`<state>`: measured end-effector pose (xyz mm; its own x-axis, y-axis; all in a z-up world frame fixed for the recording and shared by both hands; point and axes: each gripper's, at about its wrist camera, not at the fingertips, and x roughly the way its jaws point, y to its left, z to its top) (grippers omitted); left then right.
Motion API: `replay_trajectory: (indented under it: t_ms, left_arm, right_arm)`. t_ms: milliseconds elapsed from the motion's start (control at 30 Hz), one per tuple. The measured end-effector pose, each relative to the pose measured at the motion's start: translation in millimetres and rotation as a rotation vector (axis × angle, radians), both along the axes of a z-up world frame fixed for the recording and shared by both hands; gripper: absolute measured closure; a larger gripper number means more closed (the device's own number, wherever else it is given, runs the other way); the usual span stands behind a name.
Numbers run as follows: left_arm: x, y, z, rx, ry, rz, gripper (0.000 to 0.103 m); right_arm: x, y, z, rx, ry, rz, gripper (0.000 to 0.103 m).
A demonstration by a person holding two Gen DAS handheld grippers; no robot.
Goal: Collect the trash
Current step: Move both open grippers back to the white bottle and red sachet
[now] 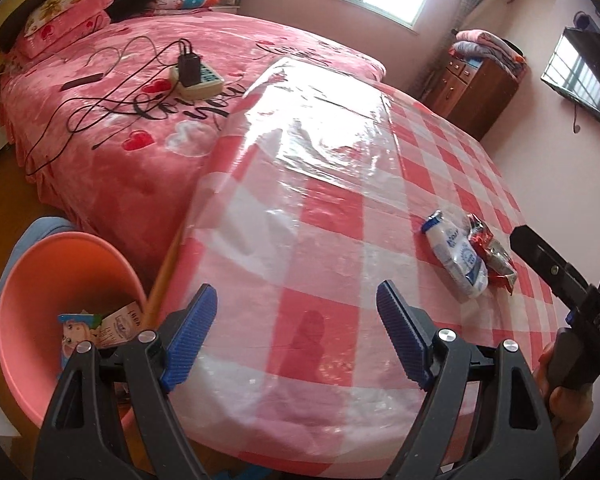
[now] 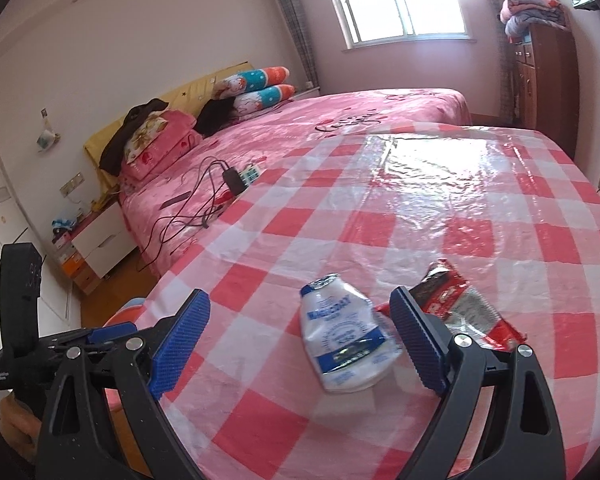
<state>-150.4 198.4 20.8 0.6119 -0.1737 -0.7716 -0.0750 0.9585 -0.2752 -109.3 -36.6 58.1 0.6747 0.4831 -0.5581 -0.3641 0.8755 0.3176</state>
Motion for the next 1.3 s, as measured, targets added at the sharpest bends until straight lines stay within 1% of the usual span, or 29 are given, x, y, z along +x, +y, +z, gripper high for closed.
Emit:
replay_trajectory:
  t_ms: [533,867,1100,1300]
  left_arm:
    - [10,-57,3,0.016,0.008,-0.105,0.020]
    - [15,-93,6,0.031,0.006,-0.170,0.020]
    - [19,-115,8,0.037,0.007,-0.208,0.020]
    - [23,-135,11,0.038,0.003,-0.240,0.020]
  right_arm:
    - [10,-35,-5,-0.054,-0.013,-0.097,0.013]
    - [17,-64,-9,-0.062,-0.008,-0.153,0.013]
    - [21,-82,-13,-0.069,0.012,-0.181,0.013]
    - [29,-102,-20,-0.057,0.061,-0.184,0.013]
